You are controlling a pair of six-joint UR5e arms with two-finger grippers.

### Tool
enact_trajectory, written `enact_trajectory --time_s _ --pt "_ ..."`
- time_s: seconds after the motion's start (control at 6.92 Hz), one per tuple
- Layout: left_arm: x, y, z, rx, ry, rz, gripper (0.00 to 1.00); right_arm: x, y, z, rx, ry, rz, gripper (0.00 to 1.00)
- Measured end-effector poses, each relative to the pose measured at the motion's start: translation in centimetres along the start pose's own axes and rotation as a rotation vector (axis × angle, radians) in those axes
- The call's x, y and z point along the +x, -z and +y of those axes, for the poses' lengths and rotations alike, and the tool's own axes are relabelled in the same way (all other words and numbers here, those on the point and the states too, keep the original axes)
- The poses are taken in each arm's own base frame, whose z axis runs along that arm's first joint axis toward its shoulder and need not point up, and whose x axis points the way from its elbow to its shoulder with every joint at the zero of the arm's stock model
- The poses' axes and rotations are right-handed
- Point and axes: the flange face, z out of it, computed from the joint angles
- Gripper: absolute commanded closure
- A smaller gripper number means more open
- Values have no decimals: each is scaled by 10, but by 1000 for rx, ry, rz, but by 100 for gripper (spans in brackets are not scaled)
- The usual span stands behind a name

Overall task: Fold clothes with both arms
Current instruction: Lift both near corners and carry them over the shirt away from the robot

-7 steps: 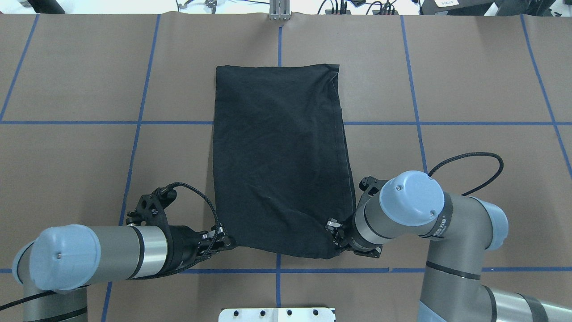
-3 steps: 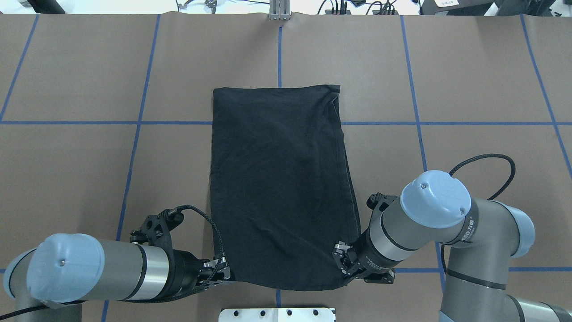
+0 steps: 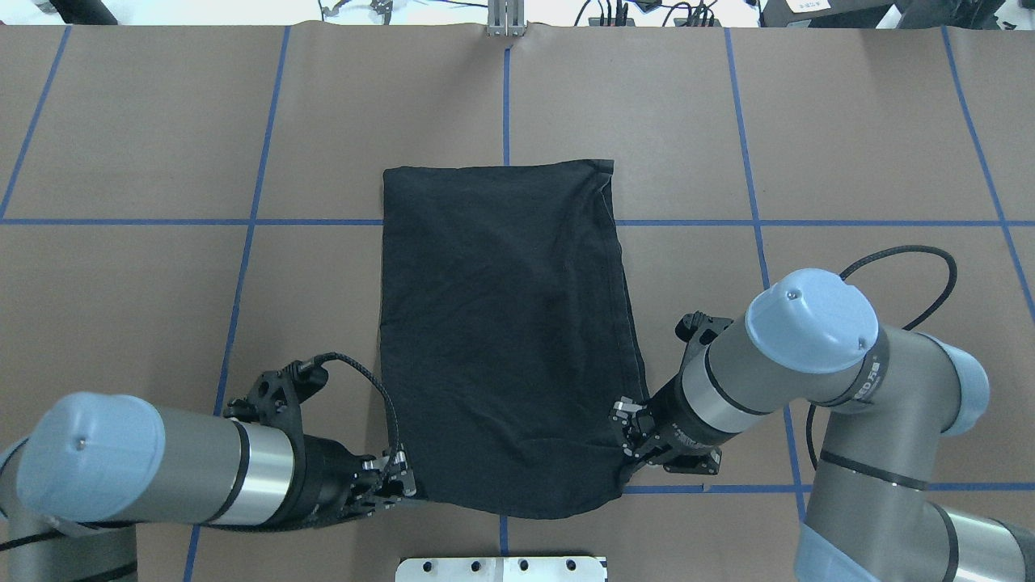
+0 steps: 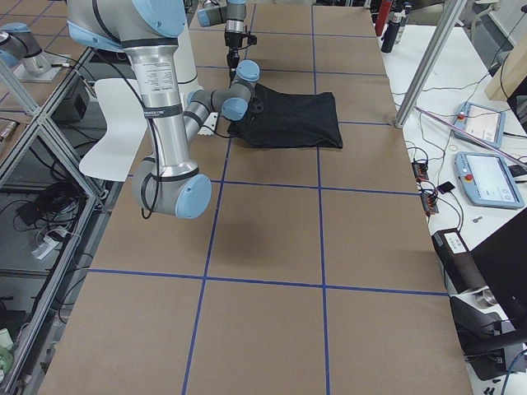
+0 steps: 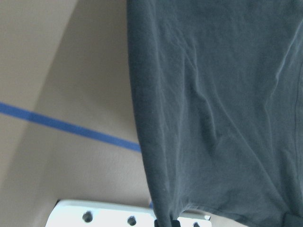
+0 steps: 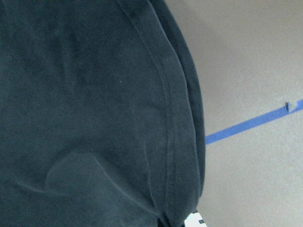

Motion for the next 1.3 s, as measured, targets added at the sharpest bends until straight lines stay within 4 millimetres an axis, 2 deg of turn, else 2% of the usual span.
enact_trajectory --time_s 0.29,0.58,0.87,1.01,1.3 --pt "41 32 -64 97 -31 67 100 -23 43 -39 76 21 -78 100" --pt "75 44 -147 216 -62 76 100 -61 63 -90 154 39 -110 100" --pt "85 32 -224 307 -86 45 100 -98 71 -146 218 31 -104 100" --pt "80 22 -255 330 -95 45 100 -117 74 -170 242 16 -98 100" --pt "76 3 -293 350 -101 53 100 -141 74 -215 282 20 -126 100"
